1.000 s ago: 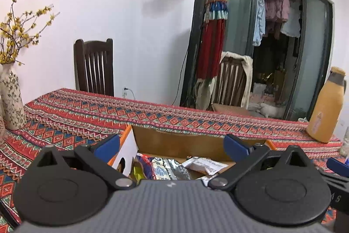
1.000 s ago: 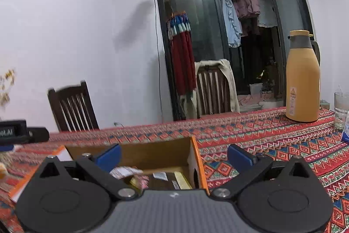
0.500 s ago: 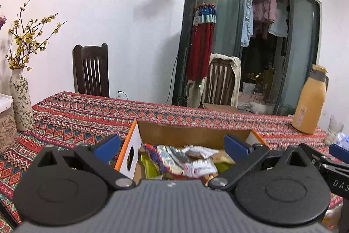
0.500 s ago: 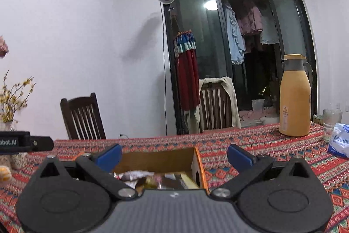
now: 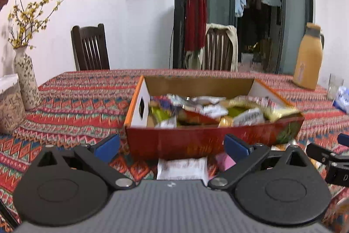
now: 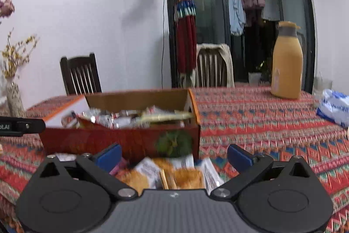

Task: Organize snacks
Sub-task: 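Move both tools back over the snack heap, then close the right gripper on a white oat crisp packet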

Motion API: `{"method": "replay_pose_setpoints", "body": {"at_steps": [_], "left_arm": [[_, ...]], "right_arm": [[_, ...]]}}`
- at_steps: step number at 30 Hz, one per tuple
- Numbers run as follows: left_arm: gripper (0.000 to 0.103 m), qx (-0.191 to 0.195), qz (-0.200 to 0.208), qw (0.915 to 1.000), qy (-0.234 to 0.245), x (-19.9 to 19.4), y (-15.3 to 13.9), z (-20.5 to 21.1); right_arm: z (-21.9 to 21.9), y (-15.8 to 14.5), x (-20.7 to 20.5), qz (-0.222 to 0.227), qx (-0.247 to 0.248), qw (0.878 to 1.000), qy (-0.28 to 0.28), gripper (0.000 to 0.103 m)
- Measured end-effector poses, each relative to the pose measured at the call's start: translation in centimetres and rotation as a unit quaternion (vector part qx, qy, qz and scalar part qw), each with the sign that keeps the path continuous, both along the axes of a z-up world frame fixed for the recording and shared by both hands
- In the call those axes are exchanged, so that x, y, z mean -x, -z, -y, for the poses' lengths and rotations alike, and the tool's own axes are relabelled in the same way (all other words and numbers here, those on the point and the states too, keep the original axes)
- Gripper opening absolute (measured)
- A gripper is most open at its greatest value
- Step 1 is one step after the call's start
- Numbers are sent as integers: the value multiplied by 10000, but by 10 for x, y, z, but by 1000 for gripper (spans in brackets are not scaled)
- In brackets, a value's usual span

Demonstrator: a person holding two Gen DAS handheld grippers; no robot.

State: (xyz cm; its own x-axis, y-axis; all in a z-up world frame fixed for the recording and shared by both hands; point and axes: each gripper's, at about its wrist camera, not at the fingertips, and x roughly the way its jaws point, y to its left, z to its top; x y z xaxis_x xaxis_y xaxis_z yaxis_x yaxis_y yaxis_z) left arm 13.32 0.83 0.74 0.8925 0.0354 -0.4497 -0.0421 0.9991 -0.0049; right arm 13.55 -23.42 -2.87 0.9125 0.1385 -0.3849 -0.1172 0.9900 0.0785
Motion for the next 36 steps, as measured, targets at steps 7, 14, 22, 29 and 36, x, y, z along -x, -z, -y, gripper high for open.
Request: {"method": "replay_pose_setpoints", "body": {"at_steps": [7,14,22,29,36], "left_arm": [[103,-179,286,9990,-309,3,26,1],[103,-58,235,9992,-323,3,30,-1],[103,65,328,9989,-320,3,28,-5],[103,71,319,9990,-300,3,27,-6],[103,204,276,9990,-294,3,28,-10]], "right_arm": [[-2,18,-2,-186,41,9998,-61,103],[-2,18,-3,-263,24,9996,-39,103],[-6,16,-2,-201,121,9996,-125,103],[-6,15,-1,-188,113,9996,-187,103],[-8,16,-3,-262,186,9993,-198,103]]}}
